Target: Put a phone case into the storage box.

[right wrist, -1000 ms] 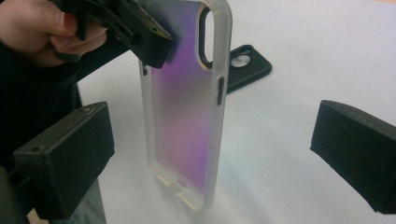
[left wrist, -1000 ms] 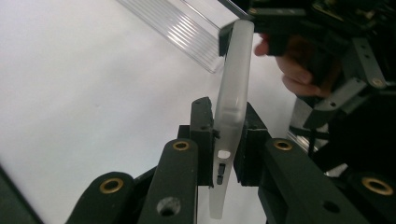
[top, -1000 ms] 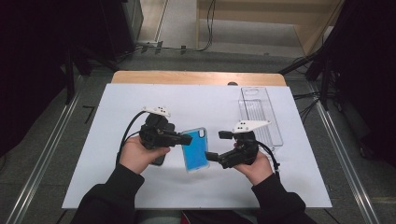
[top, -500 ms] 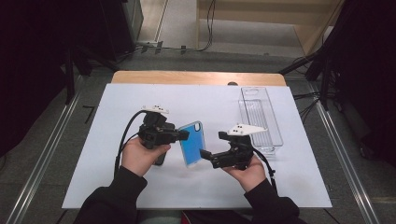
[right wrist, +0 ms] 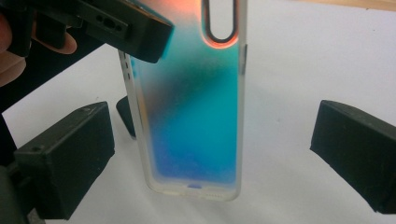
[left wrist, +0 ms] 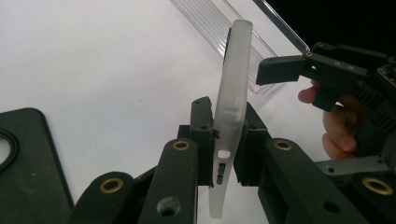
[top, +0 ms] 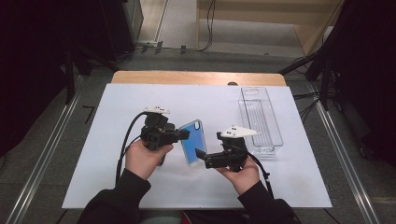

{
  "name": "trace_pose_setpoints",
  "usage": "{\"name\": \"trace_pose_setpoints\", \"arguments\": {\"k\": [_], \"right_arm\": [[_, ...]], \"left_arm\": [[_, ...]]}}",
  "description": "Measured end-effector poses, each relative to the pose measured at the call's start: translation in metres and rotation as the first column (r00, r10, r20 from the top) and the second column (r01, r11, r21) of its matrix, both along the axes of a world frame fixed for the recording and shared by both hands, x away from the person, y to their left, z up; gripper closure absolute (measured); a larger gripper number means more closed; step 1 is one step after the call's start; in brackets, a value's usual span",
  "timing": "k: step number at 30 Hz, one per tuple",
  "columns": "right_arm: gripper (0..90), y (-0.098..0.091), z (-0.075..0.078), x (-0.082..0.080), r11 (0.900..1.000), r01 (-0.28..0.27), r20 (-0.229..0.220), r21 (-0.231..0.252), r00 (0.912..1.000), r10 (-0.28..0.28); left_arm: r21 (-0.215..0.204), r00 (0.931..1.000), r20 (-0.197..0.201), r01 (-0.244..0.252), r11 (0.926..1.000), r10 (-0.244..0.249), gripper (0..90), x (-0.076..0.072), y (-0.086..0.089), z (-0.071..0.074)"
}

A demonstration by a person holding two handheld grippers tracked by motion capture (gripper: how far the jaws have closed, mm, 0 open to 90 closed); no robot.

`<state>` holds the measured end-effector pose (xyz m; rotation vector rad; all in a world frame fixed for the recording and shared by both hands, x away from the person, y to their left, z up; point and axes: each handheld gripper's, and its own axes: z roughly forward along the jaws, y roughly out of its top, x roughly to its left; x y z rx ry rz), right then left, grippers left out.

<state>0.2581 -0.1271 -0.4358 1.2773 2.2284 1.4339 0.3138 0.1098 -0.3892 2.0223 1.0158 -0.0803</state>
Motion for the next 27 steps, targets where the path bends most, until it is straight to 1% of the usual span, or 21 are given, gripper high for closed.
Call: {"name": "trace_pose_setpoints", "arguments": {"k": [1,6,7,12,13,19,24,27], "right_arm": [[0.0,0.002,-0.001,0.000,0.9999,0.012,-0.005,-0.009,0.9999,-0.012],[0.0,0.006,-0.003,0.001,0.9997,0.020,-0.010,-0.015,0.9998,-0.020],[0.0,0.007,-0.004,0.002,0.9991,0.033,-0.008,-0.025,0.9994,-0.033],[0.0,0.010,-0.005,0.003,0.9990,0.038,-0.019,-0.025,0.9991,-0.039],[0.0,0.011,-0.005,0.003,0.9985,0.043,-0.019,-0.033,0.9989,-0.044],[0.0,0.017,-0.007,0.004,0.9983,0.037,-0.022,-0.045,0.9990,-0.038],[0.0,0.020,-0.009,0.006,0.9978,0.034,-0.023,-0.057,0.9991,-0.035],[0.0,0.022,-0.010,0.007,0.9975,0.031,-0.022,-0.063,0.9992,-0.033]], "left_arm": [[0.000,1.0000,0.002,-0.001,1.0000,0.001,81.2,-0.001,-0.001,0.000],[0.008,1.0000,0.004,-0.004,1.0000,0.004,81.1,-0.003,-0.007,-0.002],[0.008,1.0000,0.006,-0.005,1.0000,0.005,81.2,-0.004,-0.008,-0.002],[-0.001,0.9999,0.010,-0.002,1.0000,0.002,81.1,-0.007,-0.012,-0.003],[0.000,1.0000,0.009,0.000,1.0000,0.000,81.1,-0.007,-0.014,-0.003],[0.013,0.9999,0.015,0.008,0.9999,-0.009,81.1,-0.011,-0.019,-0.005],[0.007,0.9999,0.013,0.010,0.9999,-0.010,81.0,-0.013,-0.022,-0.006],[0.012,0.9996,0.018,0.020,0.9997,-0.020,81.0,-0.015,-0.023,-0.006]]}}
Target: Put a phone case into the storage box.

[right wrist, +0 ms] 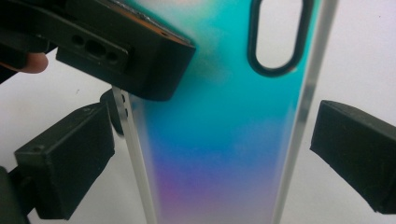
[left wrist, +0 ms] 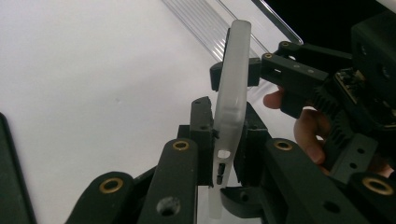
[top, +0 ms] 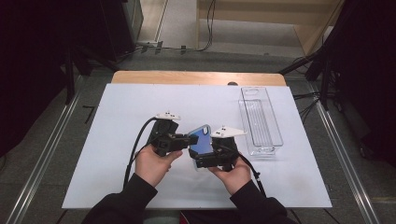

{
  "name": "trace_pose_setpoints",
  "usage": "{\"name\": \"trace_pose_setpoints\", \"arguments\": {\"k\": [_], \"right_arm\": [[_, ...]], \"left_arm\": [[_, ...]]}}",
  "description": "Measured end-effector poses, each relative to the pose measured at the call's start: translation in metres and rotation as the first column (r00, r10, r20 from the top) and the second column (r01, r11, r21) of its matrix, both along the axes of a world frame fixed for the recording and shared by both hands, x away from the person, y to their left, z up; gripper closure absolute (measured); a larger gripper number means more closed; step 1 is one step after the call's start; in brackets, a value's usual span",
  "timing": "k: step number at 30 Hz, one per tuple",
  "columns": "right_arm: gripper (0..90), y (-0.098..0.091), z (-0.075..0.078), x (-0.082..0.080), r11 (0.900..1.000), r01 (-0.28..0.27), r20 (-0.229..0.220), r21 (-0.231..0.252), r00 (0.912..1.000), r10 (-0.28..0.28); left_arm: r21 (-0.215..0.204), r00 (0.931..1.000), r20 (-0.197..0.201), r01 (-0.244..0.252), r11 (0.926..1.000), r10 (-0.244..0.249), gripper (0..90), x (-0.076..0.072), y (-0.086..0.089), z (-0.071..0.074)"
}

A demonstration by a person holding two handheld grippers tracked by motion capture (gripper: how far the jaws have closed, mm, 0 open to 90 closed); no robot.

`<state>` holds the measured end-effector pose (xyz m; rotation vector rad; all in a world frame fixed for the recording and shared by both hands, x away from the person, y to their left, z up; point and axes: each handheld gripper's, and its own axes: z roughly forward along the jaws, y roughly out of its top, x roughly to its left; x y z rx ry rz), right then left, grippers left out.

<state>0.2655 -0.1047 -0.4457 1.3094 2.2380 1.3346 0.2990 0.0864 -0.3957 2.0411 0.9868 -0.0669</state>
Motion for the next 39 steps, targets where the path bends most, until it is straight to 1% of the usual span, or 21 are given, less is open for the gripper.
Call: {"name": "trace_pose_setpoints", "arguments": {"k": [3,4,5,7,10,12,14,17,18,20,24,25,26,27,28,30,31,33,34,35,39], "right_arm": [[0.4,0.002,-0.001,0.001,1.0000,-0.002,0.009,-0.007,1.0000,0.002],[7.3,0.001,-0.001,0.001,0.9999,-0.011,0.013,-0.002,0.9999,0.011],[7.3,0.001,-0.001,0.001,0.9999,-0.011,0.013,-0.002,0.9999,0.011],[14.3,0.001,0.000,0.002,0.9996,-0.025,0.009,0.010,0.9996,0.025],[15.3,0.001,0.001,0.001,0.9996,-0.029,0.025,0.001,0.9993,0.029],[15.6,0.001,0.003,0.001,0.9995,-0.032,0.023,0.004,0.9992,0.032],[15.7,0.000,0.004,0.001,0.9995,-0.031,0.019,0.008,0.9993,0.031],[15.7,-0.001,0.003,0.002,0.9993,-0.038,0.016,0.008,0.9992,0.037],[15.7,-0.001,0.002,0.002,0.9992,-0.039,0.006,0.004,0.9992,0.039],[15.7,-0.001,0.002,0.003,0.9992,-0.040,0.006,0.002,0.9992,0.040],[15.7,-0.004,0.000,0.004,0.9990,-0.045,0.008,-0.001,0.9989,0.045],[15.7,-0.004,0.000,0.005,0.9991,-0.043,0.008,0.000,0.9990,0.043],[15.7,-0.006,0.000,0.005,0.9991,-0.042,0.009,-0.002,0.9991,0.042],[15.7,-0.006,0.000,0.005,0.9991,-0.042,0.009,-0.002,0.9991,0.042],[15.7,-0.008,0.000,0.006,0.9990,-0.045,0.011,-0.003,0.9989,0.045],[15.7,-0.010,0.001,0.007,0.9990,-0.044,0.012,0.002,0.9990,0.044],[15.7,-0.011,0.001,0.007,0.9990,-0.045,0.014,0.004,0.9989,0.045],[15.7,-0.012,0.001,0.008,0.9987,-0.051,0.015,0.003,0.9986,0.051],[15.7,-0.014,0.001,0.009,0.9986,-0.053,0.016,0.002,0.9985,0.053],[15.7,-0.014,0.001,0.009,0.9986,-0.053,0.016,0.002,0.9985,0.053],[15.7,-0.020,0.003,0.012,0.9974,-0.072,0.021,0.009,0.9972,0.072]], "left_arm": [[0.005,1.0000,0.004,0.001,1.0000,-0.001,81.0,-0.003,-0.001,0.000],[0.004,1.0000,0.004,0.001,1.0000,-0.001,81.0,-0.003,-0.002,-0.001],[0.003,1.0000,0.003,0.001,1.0000,-0.001,81.0,-0.003,-0.002,-0.001],[0.003,1.0000,0.005,0.001,1.0000,-0.001,80.9,-0.003,-0.002,-0.001],[-0.004,1.0000,0.005,0.002,1.0000,-0.002,80.7,-0.003,-0.001,0.000],[-0.012,0.9999,0.009,0.005,0.9999,-0.005,79.9,-0.004,0.000,0.002],[-0.017,0.9999,0.013,0.006,0.9998,-0.005,72.8,-0.004,0.000,0.004],[-0.011,0.9995,0.031,0.003,0.9999,-0.003,69.4,-0.005,0.001,0.008],[-0.016,0.9995,0.030,0.006,0.9999,-0.005,66.0,-0.005,0.002,0.009],[-0.027,0.9996,0.028,0.005,0.9996,-0.005,64.5,-0.006,0.003,0.011],[-0.029,0.9998,0.017,0.010,0.9995,-0.010,60.4,-0.005,0.005,0.014],[-0.033,0.9999,0.015,0.010,0.9994,-0.009,58.0,-0.005,0.006,0.015],[-0.043,0.9997,0.022,0.011,0.9990,-0.010,52.3,-0.005,0.008,0.015],[-0.049,0.9996,0.025,0.017,0.9986,-0.016,52.3,-0.005,0.009,0.016],[-0.061,0.9993,0.032,0.020,0.9979,-0.018,49.2,-0.005,0.010,0.016],[-0.080,0.9991,0.020,0.039,0.9960,-0.038,44.4,-0.004,0.013,0.017],[-0.084,0.9988,0.026,0.044,0.9955,-0.042,43.1,-0.005,0.014,0.017],[-0.076,0.9970,0.052,0.061,0.9953,-0.057,39.1,-0.005,0.016,0.017],[-0.070,0.9948,0.060,0.086,0.9939,-0.082,37.4,-0.005,0.018,0.016],[-0.070,0.9948,0.060,0.086,0.9939,-0.082,35.7,-0.005,0.018,0.016],[-0.054,0.9892,0.079,0.128,0.9903,-0.123,34.0,-0.005,0.021,0.015]]}}
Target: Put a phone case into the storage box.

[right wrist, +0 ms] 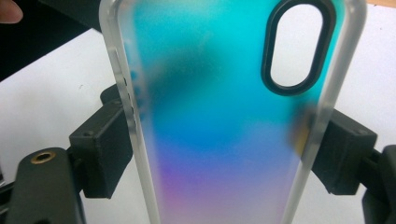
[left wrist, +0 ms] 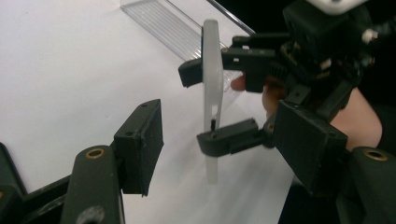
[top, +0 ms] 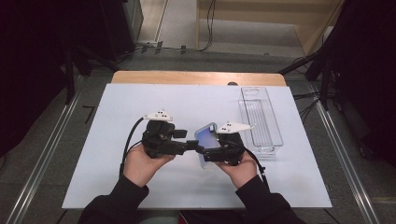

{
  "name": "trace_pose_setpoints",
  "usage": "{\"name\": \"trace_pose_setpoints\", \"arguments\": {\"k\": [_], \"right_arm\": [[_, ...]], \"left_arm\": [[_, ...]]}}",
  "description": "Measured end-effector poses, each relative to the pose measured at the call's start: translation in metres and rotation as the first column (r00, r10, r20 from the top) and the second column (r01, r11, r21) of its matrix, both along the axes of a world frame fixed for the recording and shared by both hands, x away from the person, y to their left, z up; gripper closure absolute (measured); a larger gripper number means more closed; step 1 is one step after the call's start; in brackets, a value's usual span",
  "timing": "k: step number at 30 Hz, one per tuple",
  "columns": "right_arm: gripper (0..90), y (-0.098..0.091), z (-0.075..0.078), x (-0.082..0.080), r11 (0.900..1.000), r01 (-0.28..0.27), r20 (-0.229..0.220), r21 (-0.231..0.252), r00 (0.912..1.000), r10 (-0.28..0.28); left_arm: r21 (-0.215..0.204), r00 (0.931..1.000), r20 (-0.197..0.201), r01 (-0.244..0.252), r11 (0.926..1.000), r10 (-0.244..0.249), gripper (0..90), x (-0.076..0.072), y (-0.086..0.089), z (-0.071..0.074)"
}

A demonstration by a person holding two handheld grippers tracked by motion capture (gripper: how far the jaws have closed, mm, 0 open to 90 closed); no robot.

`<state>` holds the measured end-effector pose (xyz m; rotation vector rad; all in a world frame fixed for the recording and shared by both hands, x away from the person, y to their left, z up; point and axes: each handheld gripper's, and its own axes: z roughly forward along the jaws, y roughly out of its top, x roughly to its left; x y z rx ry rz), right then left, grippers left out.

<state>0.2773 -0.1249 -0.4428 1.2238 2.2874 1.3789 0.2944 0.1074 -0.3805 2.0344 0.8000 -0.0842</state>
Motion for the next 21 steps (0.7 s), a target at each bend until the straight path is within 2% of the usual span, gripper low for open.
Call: {"name": "trace_pose_setpoints", "arguments": {"k": [6,8,12,17,21], "right_arm": [[15.7,-0.006,0.003,0.002,0.9998,-0.019,-0.002,0.010,0.9998,0.019],[15.7,-0.009,0.004,0.003,0.9996,-0.025,-0.005,0.014,0.9997,0.025],[15.7,-0.011,0.005,0.004,0.9990,-0.041,-0.006,0.018,0.9992,0.041],[15.7,-0.015,0.007,0.004,0.9987,-0.045,-0.009,0.024,0.9989,0.045],[15.7,-0.018,0.009,0.006,0.9980,-0.055,-0.010,0.031,0.9984,0.056]], "left_arm": [[0.008,0.9976,0.034,0.061,0.9981,-0.061,32.0,-0.001,0.005,-0.004],[0.004,0.9953,0.034,0.091,0.9958,-0.091,32.0,-0.001,0.009,-0.008],[0.021,0.9945,0.057,0.086,0.9961,-0.087,31.9,-0.002,0.013,-0.012],[0.017,0.9964,0.049,0.069,0.9975,-0.069,31.9,-0.003,0.019,-0.021],[0.030,0.9973,0.044,0.058,0.9979,-0.059,31.9,-0.004,0.024,-0.028]]}}
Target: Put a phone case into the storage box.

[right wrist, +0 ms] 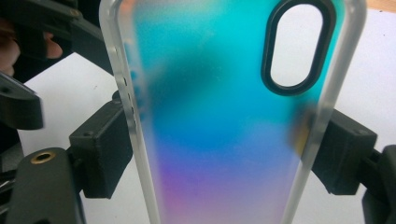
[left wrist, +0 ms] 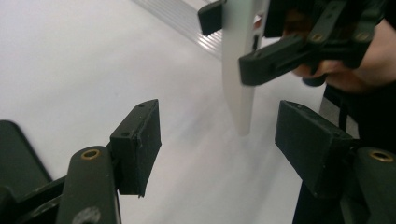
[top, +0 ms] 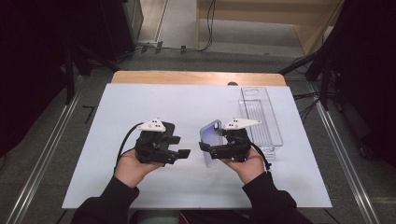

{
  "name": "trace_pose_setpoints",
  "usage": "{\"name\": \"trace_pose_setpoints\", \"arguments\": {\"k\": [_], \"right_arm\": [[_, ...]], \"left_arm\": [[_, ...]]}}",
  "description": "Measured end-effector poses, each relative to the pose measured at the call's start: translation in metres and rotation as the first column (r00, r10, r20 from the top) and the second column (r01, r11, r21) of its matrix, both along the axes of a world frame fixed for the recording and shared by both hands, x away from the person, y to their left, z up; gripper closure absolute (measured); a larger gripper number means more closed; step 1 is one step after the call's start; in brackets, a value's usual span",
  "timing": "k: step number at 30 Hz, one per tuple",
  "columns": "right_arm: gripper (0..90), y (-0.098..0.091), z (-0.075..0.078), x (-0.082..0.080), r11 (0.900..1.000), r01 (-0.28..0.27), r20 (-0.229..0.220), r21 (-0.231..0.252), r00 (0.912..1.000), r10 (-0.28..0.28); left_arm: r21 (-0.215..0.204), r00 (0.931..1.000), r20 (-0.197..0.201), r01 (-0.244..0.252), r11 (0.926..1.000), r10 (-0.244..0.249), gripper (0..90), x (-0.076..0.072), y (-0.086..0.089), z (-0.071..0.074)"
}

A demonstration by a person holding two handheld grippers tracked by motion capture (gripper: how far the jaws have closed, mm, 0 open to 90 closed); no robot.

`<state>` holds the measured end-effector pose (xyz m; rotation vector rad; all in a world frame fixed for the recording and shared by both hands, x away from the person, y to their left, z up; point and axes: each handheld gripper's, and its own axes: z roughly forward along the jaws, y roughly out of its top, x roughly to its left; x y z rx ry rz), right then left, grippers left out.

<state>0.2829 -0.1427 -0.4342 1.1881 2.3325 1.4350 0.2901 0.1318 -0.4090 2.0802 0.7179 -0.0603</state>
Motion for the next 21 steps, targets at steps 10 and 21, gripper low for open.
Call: {"name": "trace_pose_setpoints", "arguments": {"k": [10,21], "right_arm": [[15.7,-0.007,0.007,0.001,0.9999,-0.017,0.002,0.002,0.9999,0.017],[15.7,-0.023,0.017,0.004,0.9998,-0.017,0.005,0.014,0.9998,0.017]], "left_arm": [[-0.007,0.9993,0.001,-0.039,0.9992,0.039,31.9,-0.005,0.018,-0.010],[-0.005,0.9978,-0.002,-0.067,0.9978,0.066,31.9,-0.012,0.041,-0.019]]}}
